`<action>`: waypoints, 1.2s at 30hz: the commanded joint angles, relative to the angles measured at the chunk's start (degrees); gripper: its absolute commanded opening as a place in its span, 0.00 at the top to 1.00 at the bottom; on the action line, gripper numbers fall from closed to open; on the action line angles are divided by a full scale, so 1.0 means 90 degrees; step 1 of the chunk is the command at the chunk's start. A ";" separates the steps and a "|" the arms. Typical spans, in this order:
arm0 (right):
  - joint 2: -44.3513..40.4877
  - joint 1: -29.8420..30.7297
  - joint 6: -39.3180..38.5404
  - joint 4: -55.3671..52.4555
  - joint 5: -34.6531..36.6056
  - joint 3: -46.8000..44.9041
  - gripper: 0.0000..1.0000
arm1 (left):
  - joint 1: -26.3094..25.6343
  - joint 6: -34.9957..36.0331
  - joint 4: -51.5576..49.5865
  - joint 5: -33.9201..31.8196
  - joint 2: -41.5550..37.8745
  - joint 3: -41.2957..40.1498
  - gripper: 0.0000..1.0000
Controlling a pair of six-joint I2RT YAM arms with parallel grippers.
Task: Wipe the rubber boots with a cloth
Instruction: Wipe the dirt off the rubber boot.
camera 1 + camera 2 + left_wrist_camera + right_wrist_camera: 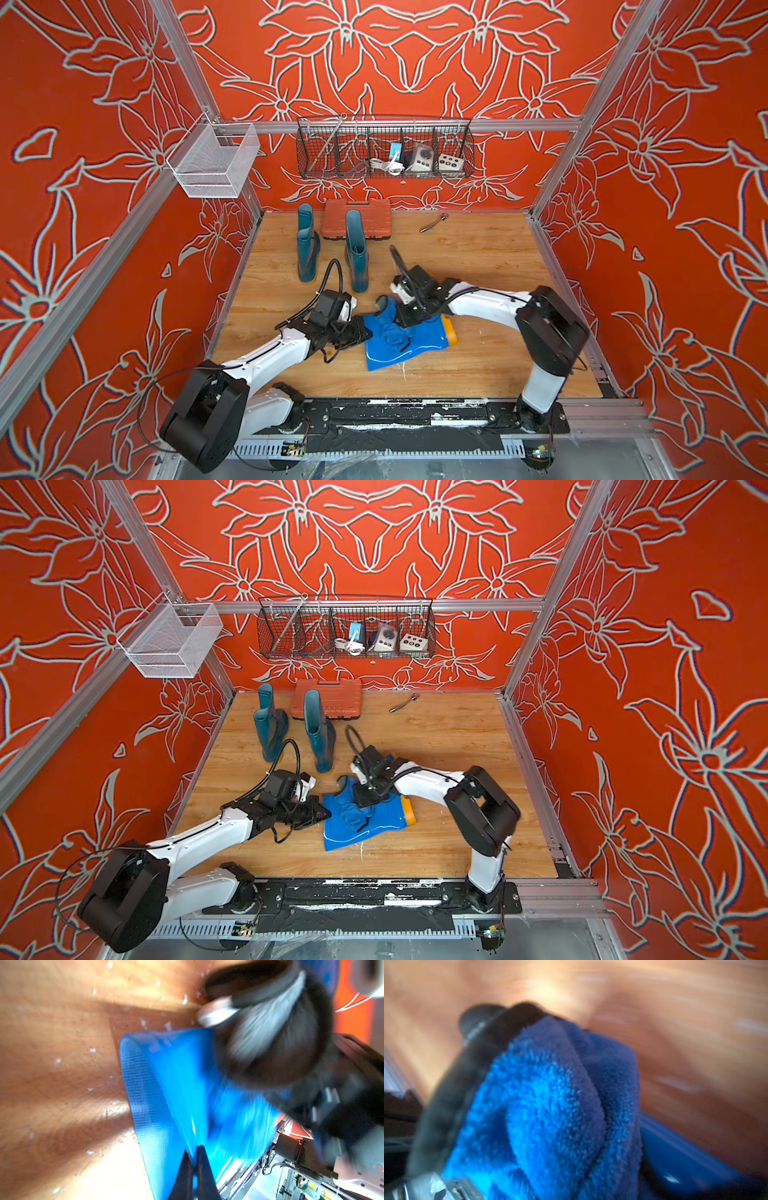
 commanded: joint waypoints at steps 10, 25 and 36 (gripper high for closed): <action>0.0226 0.1424 -0.0002 -0.0245 0.0150 0.1111 1.00 | 0.0017 -0.0103 -0.0038 -0.0039 -0.0303 0.0114 1.00; -0.0756 0.0375 -0.0125 -0.0263 0.0254 -0.0053 1.00 | 0.0014 -0.0120 0.0412 0.0604 -0.0879 -0.0332 1.00; -0.0154 0.0791 -0.0259 -0.0606 0.0463 0.0501 1.00 | 0.0014 -0.0118 0.0273 0.0526 -0.0470 -0.0253 1.00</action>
